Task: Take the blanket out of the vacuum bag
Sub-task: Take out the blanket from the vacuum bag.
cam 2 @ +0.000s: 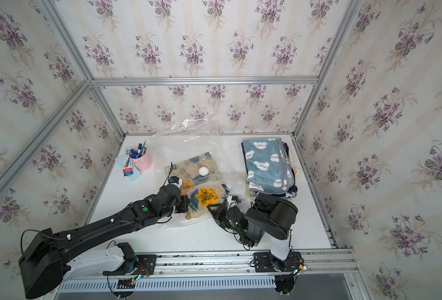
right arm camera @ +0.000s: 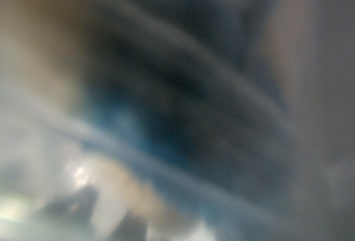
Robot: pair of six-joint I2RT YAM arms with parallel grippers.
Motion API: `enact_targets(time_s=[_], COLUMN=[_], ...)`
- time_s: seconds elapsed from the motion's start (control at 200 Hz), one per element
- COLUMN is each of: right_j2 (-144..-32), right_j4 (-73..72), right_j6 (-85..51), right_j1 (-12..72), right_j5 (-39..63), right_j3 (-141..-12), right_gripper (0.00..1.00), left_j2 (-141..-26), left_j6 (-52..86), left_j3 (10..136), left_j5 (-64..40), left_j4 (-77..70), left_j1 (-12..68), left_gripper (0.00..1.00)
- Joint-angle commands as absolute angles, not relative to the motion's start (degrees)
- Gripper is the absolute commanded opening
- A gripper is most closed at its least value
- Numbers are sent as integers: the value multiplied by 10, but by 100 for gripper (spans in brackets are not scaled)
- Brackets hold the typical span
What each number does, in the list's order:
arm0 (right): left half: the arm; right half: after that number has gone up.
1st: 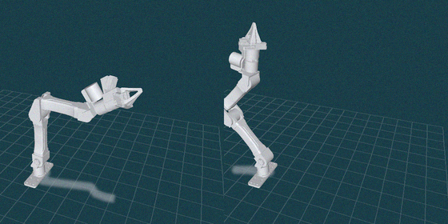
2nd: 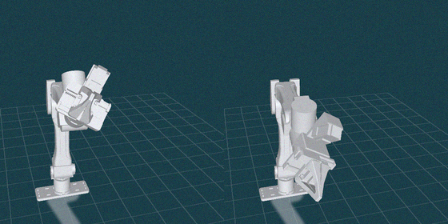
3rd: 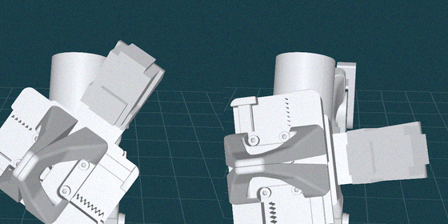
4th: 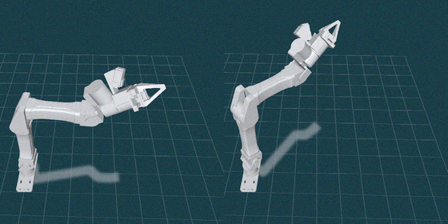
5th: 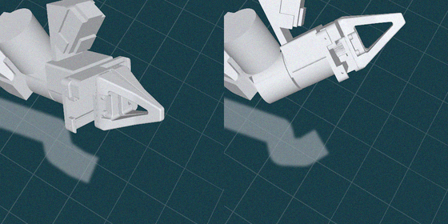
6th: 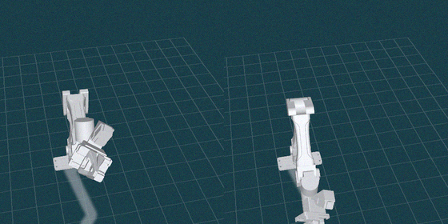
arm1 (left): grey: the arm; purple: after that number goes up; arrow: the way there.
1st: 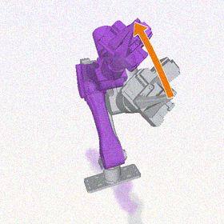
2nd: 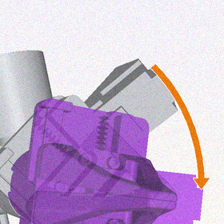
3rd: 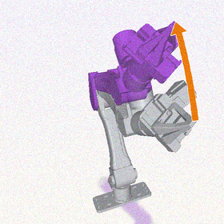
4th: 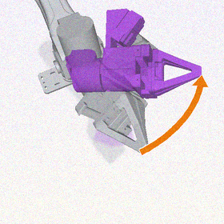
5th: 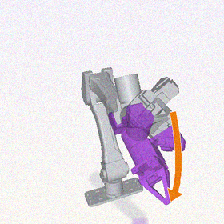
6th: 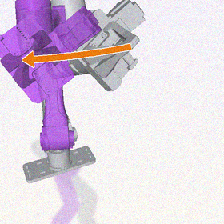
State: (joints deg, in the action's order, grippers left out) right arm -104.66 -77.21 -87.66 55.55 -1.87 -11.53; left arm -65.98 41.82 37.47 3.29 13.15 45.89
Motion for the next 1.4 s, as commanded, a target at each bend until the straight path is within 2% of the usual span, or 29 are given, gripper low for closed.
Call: enact_targets(time_s=[0.0, 0.14, 0.305, 0.509, 0.564, 0.774, 0.934, 1.174, 1.269, 1.394], right_j2=[-1047, -1051, -1043, -981, -961, -908, -940, -998, -1004, -1007], right_j4=[-739, -710, -715, -665, -646, -592, -624, -690, -689, -690], right_j6=[-900, -895, -877, -841, -834, -822, -845, -887, -893, -910], right_j1=[561, 566, 566, 567, 566, 567, 568, 577, 586, 610], right_j5=[-27, -38, -47, -45, -45, -40, -32, -17, -29, -86], right_j3=[-125, -148, -158, -184, -193, -218, -202, -177, -170, -158], right_gripper=[51, 49, 29, 3, 0, 0, 9, 37, 46, 52], left_j2=[-655, -643, -630, -621, -618, -606, -608, -606, -606, -610], left_j6=[405, 399, 396, 393, 392, 393, 393, 395, 394, 392], left_j3=[379, 378, 373, 374, 374, 370, 371, 368, 367, 364], left_j5=[27, 31, 33, 32, 32, 33, 27, 25, 26, 26], left_j4=[130, 137, 144, 150, 151, 150, 148, 145, 144, 137], left_j1=[460, 460, 460, 461, 461, 461, 460, 462, 462, 462], left_gripper=[0, 0, 0, 0, 0, 0, 0, 0, 0, 0])
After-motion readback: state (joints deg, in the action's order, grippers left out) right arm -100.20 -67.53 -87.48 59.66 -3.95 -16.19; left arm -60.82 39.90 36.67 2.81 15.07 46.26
